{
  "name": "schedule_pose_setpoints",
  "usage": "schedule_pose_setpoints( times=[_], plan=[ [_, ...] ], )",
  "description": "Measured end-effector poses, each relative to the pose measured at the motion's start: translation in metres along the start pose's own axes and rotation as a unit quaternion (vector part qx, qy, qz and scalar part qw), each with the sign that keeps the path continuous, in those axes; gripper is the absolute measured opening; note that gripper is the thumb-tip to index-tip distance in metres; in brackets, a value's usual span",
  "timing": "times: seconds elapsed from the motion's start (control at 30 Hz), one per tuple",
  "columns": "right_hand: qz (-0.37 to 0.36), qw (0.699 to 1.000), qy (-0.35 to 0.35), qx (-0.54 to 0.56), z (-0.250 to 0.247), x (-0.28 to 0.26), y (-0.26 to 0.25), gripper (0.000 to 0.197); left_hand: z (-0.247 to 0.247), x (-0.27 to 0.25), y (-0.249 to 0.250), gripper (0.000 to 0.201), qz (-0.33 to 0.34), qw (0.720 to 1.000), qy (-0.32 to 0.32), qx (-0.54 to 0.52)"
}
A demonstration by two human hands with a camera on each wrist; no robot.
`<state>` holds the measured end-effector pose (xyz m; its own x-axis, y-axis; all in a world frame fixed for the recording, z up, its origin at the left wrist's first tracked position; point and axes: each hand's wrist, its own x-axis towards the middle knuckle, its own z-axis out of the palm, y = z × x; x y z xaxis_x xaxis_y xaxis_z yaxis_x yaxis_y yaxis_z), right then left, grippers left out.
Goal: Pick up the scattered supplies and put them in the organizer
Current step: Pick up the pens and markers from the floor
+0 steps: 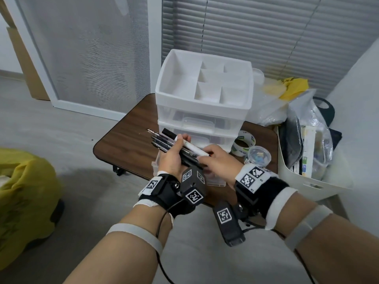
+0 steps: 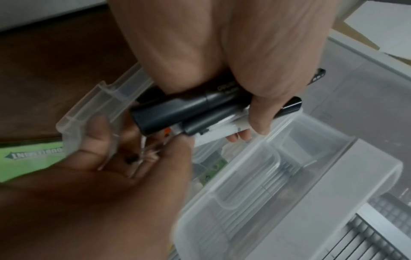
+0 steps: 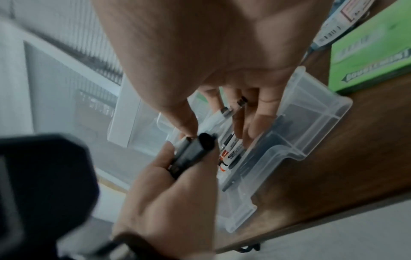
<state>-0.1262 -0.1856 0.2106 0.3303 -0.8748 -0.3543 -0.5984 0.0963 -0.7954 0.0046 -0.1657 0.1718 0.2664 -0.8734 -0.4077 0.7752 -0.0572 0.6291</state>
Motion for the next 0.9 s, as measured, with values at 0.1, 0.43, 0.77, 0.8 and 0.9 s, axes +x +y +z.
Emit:
schedule_pose_setpoints(
  times=[0.1, 0.43, 0.77, 0.8, 0.9],
  plan=[
    [0.010, 0.997, 0.006, 0.081, -0.002, 0.011, -0.004, 0.021, 0.002, -0.001, -0.006, 0.038, -0.013, 0.998, 0.018, 0.066],
    [-0.008, 0.999, -0.006, -0.045, 0.006, 0.017, -0.006, 0.037, 0.009, -0.005, -0.009, 0.046, -0.152, 0.986, 0.040, 0.048],
    [-0.098, 0.959, 0.003, -0.268, -0.011, 0.026, 0.013, 0.041, -0.003, -0.008, 0.013, 0.016, -0.155, 0.979, 0.056, 0.123],
    [-0.104, 0.953, 0.008, -0.283, -0.011, 0.025, 0.014, 0.042, -0.003, -0.010, 0.019, 0.016, -0.139, 0.980, 0.078, 0.122],
    [-0.140, 0.939, 0.028, -0.311, -0.010, 0.021, 0.016, 0.044, 0.000, -0.020, 0.037, 0.019, -0.107, 0.969, 0.068, 0.214]
  ],
)
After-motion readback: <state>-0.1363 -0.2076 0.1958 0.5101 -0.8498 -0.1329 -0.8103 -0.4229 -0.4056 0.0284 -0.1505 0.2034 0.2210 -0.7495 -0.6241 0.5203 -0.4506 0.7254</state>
